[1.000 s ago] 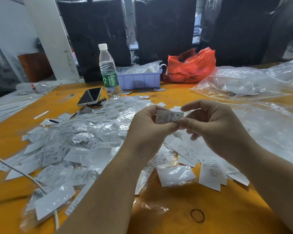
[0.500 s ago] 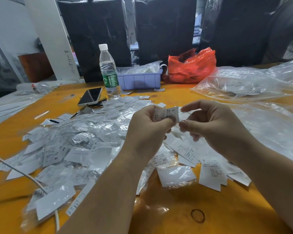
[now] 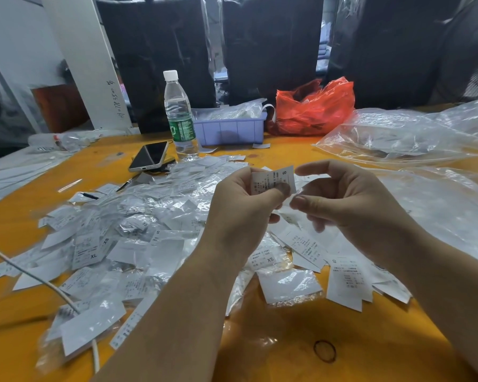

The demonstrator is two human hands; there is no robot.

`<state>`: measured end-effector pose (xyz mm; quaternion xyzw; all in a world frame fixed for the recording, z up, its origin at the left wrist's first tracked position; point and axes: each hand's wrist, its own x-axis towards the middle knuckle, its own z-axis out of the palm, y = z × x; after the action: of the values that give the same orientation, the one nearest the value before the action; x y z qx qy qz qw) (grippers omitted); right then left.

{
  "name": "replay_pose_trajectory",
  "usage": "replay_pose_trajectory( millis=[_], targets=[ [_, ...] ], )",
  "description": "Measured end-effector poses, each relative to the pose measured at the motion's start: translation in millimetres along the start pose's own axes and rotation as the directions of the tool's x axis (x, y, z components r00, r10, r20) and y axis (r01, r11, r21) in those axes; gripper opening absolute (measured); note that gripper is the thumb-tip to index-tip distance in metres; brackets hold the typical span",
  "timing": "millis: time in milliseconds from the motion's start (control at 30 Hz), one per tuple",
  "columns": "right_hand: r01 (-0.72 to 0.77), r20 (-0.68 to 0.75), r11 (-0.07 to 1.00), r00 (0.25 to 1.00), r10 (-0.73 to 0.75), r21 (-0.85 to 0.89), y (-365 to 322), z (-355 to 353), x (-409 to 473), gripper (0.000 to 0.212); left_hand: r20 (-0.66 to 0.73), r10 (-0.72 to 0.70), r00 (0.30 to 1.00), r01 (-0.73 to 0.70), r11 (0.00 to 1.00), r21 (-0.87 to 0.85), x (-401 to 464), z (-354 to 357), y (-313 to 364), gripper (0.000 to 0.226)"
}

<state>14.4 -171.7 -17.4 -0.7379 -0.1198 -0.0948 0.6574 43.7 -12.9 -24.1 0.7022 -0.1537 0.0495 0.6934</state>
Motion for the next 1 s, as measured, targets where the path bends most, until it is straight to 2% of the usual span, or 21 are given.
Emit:
replay_pose_trajectory(
  millis=[167, 433, 1000],
  targets=[
    [-0.009, 0.01, 1.0, 1.0, 0.009, 0.021, -0.1, -0.4, 0.2, 0.047, -0.035, 0.004, 0.999, -0.005, 1.0, -0.02, 0.0, -1.0, 0.7, 0.008],
    [0.002, 0.009, 0.998, 1.0, -0.002, 0.066, -1.9, 0.9, 0.5, 0.046, 0.038, -0.014, 0.999, 0.014, 1.0, 0.004, -0.9, -0.8, 2.4, 0.012],
    [0.048, 0.004, 0.999, 0.999, -0.048, 0.001, 2.6, -2.9, 0.9, 0.051, 0.043, -0.067, 0.997, 0.065, 0.997, 0.04, -0.2, -2.8, 1.2, 0.011]
  ],
)
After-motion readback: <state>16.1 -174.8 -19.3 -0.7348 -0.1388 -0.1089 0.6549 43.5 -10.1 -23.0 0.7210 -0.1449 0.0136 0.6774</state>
